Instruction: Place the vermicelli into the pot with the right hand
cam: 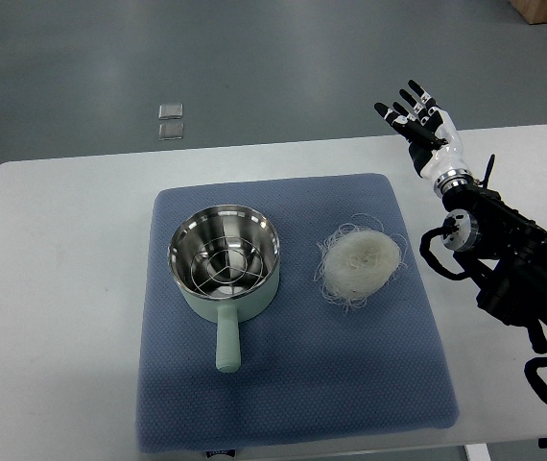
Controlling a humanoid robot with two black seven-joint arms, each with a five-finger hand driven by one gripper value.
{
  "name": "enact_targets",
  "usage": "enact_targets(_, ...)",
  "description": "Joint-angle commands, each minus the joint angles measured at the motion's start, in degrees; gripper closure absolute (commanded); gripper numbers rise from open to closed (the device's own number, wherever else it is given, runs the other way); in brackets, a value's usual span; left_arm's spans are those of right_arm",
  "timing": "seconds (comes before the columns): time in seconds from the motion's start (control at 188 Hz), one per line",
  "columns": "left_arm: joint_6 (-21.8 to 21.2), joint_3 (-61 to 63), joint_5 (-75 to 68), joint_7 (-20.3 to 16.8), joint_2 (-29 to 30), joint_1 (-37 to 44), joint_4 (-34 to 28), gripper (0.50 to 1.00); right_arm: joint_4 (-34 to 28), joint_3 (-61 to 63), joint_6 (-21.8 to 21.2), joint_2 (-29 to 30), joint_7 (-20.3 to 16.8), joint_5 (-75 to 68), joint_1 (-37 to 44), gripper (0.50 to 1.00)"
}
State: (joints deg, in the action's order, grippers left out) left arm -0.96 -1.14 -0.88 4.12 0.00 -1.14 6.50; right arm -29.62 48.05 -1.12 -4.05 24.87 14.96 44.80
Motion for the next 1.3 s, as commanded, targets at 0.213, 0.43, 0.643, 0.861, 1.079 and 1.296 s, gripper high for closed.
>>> enact_targets(0.213,0.0,0.0,0.0,0.0,0.0,-0.1,0.0,0.500,-4.6,-0.2,0.2,-1.8,-0.2,13.1,1.2,0.576)
enact_targets(0.43,0.0,-0.1,0.0,0.0,0.0,-0.1,0.0,0.500,-11.2,-4.8,-0.9,-7.2,-0.3,25.9,2.5,0.576)
enact_targets(0.643,0.1,-0.1,0.0,0.0,0.0,-0.1,0.0,0.500,-17.0,-14.0,-5.3,-14.8,-0.3,32.9,4.4,0.579)
enact_targets(0.861,0.1,-0.1,0.0,0.0,0.0,-0.1,0.0,0.500,-23.6,-17.8,-13.9,-23.3,-0.4,46.0,8.3,0.579)
enact_targets(1.079,0.1,-0.1,0.0,0.0,0.0,-0.1,0.0,0.500,-28.9,-19.0,-26.1,-29.1,-0.3,62.6,12.7,0.579)
enact_targets(1.296,0.1,-0.1,0.0,0.0,0.0,-0.1,0.0,0.500,-37.3,-19.6,-31.2,-32.2,0.0,71.5,12.2,0.579)
